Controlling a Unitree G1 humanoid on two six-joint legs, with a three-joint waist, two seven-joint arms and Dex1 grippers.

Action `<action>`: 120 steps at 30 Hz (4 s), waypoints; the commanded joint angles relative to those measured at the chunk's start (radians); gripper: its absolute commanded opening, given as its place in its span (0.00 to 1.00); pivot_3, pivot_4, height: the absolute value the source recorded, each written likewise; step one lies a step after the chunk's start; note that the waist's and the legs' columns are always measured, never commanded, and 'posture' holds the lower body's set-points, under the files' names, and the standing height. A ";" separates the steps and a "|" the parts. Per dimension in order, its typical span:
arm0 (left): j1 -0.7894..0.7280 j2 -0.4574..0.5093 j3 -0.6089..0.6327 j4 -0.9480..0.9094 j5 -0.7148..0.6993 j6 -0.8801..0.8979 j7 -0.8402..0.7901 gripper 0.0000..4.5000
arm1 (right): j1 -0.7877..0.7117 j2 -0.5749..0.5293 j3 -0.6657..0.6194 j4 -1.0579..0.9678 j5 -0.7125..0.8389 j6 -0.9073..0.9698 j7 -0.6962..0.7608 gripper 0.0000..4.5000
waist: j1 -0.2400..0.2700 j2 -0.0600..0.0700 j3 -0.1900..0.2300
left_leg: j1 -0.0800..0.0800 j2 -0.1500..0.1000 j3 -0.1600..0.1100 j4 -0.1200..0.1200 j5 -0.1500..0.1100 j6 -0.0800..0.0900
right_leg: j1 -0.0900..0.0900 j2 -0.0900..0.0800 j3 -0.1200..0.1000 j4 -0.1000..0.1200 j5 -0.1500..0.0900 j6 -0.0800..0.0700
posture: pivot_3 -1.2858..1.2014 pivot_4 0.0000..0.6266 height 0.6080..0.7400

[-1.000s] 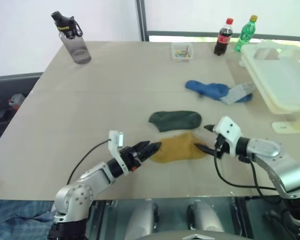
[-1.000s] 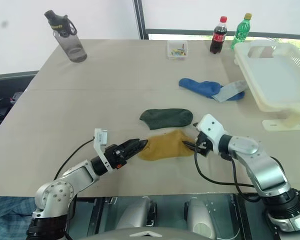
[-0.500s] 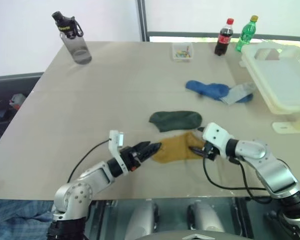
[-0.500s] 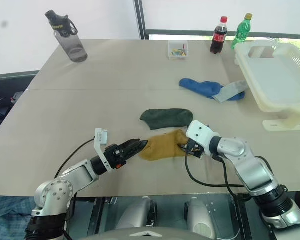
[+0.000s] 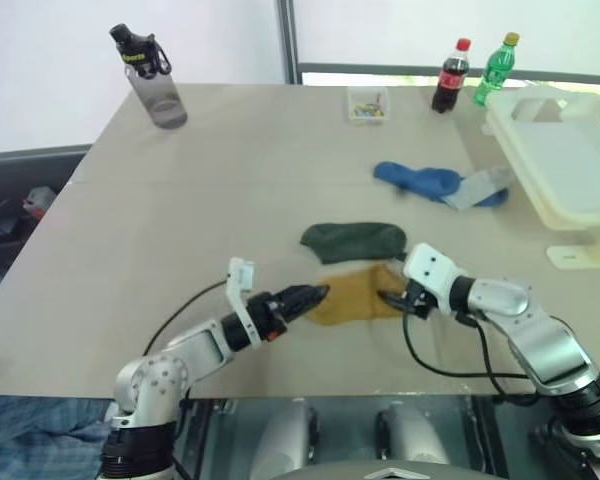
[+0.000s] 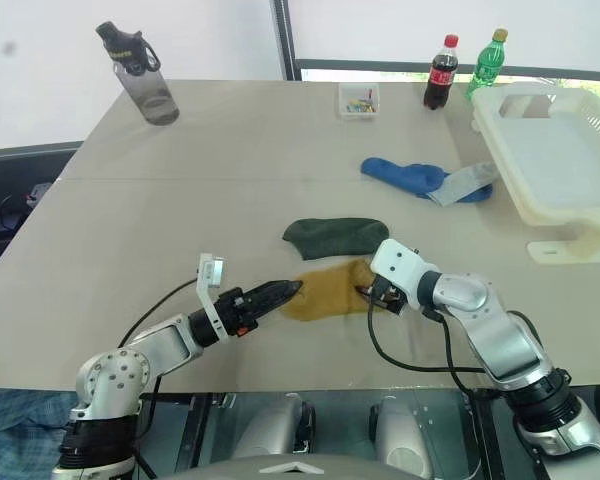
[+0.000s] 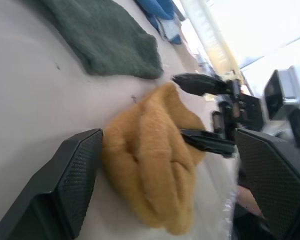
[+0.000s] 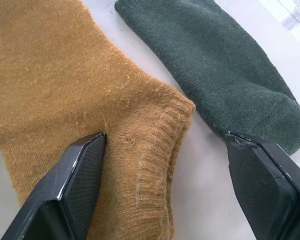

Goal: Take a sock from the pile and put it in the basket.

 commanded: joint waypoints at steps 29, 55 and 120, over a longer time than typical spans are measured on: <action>0.100 0.167 0.066 -0.070 -0.308 0.246 0.142 1.00 | 0.006 0.027 0.001 -0.006 -0.029 0.009 -0.014 0.88 | -0.011 0.000 0.001 | -0.003 0.001 -0.002 -0.002 0.002 -0.004 | -0.001 -0.005 0.002 -0.001 0.000 -0.001 | 0.52 0.24 1.00; 0.020 0.004 0.048 0.014 -0.377 0.080 0.297 1.00 | 0.009 0.031 -0.004 -0.010 -0.036 0.017 -0.018 0.88 | -0.009 -0.001 0.001 | -0.003 -0.001 -0.003 -0.002 0.001 -0.002 | -0.001 -0.006 0.001 -0.002 0.000 -0.001 | 0.52 0.24 1.00; -0.156 -0.188 -0.091 0.168 -0.226 -0.019 0.144 1.00 | -0.016 0.097 -0.462 -0.207 0.646 0.609 -0.052 1.00 | 0.003 -0.002 0.005 | -0.011 -0.002 -0.009 -0.002 0.001 -0.002 | -0.002 0.001 -0.005 -0.006 0.000 0.000 | 0.52 0.24 1.00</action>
